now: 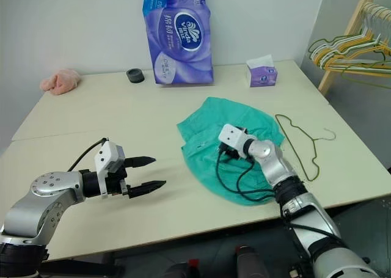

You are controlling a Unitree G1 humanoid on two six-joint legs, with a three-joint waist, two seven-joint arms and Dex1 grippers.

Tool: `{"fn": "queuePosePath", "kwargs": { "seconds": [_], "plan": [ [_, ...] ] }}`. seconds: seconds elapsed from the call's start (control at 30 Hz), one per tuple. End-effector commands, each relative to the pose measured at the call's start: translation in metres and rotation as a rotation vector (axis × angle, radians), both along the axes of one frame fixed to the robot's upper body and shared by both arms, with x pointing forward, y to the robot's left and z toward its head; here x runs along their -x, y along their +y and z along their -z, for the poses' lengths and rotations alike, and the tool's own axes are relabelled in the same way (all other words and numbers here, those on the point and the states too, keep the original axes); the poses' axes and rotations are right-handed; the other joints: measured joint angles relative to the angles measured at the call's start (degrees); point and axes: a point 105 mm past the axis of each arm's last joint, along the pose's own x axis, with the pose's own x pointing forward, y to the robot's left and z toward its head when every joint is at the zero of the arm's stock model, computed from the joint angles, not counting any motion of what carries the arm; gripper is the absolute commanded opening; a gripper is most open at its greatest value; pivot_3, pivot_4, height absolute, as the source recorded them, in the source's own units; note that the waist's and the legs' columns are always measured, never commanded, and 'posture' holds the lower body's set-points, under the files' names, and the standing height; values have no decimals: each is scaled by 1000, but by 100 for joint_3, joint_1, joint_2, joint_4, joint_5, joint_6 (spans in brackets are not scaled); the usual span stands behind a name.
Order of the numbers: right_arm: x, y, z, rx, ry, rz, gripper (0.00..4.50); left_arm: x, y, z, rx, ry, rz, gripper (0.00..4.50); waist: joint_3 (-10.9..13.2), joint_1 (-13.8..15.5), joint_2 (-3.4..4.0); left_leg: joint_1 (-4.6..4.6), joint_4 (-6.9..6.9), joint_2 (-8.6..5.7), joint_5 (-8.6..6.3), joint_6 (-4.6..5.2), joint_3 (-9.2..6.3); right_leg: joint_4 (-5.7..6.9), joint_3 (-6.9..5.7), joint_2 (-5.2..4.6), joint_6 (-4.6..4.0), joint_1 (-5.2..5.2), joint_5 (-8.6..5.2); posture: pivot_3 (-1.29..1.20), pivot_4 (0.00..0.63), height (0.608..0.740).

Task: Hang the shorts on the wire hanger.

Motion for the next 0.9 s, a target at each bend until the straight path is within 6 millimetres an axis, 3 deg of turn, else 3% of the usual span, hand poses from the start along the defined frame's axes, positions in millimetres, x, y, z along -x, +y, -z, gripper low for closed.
{"fn": "queuePosePath", "kwargs": {
  "seconds": [0.03, 0.2, 0.27, 0.43, 0.57, 0.63, 0.73, 0.9],
  "plan": [
    [26, 30, -16, -36, -29, -171, 3803, 2, 0, -13, -5, -42, 14, 4500, 0, 14, 0, 0, 1, 0, 0, 0, 0, 0, 0, 0, 0, 0, 0, -122, 90, 740],
    [66, 45, 21, 130, 16, -380, 3803, 3, 1, -12, -7, -41, 14, 4500, 0, 62, -1, 5, 2, -2, 0, 0, -5, -1, -4, -2, 0, 7, 0, -116, 93, 740],
    [70, 44, 26, 157, 8, -393, 3803, 3, 1, -12, -7, -41, 13, 4500, 0, 65, -1, 6, 3, -5, 0, 0, -6, -2, -6, -2, 0, 9, 0, -117, 94, 740],
    [48, 34, -12, 90, -138, -293, 3803, 3, 8, -5, -39, -19, 6, 4500, 1, 45, -1, 23, -1, -4, 0, -1, -3, -1, -2, 0, 0, 18, -1, -130, 95, 740],
    [45, 21, -42, 44, -201, -265, 3803, -3, 18, -3, -68, 0, -9, 4500, 1, 53, -1, 22, -1, -6, 0, -1, -3, -2, -4, 0, 0, 19, -2, -135, 95, 740],
    [47, 5, -58, -3, -188, -241, 3803, 1, 25, 3, -136, 11, 27, 4500, 2, 51, -1, 22, -1, -5, 0, -1, -5, -3, -5, 0, 0, 20, -2, -142, 95, 740],
    [61, -16, -63, -60, -78, -260, 3803, 7, 32, 17, -259, 24, 104, 4500, 2, 66, -1, 22, -4, -4, -1, 0, -4, -8, -5, -2, 0, 20, -2, -140, 94, 740],
    [111, -49, -49, -101, 215, -366, 3803, 6, 25, 32, -411, -31, 263, 4500, 4, 195, 0, 21, -5, -4, -2, 2, 0, -21, -7, -6, 1, 26, -3, -154, 96, 740]
  ]
}}
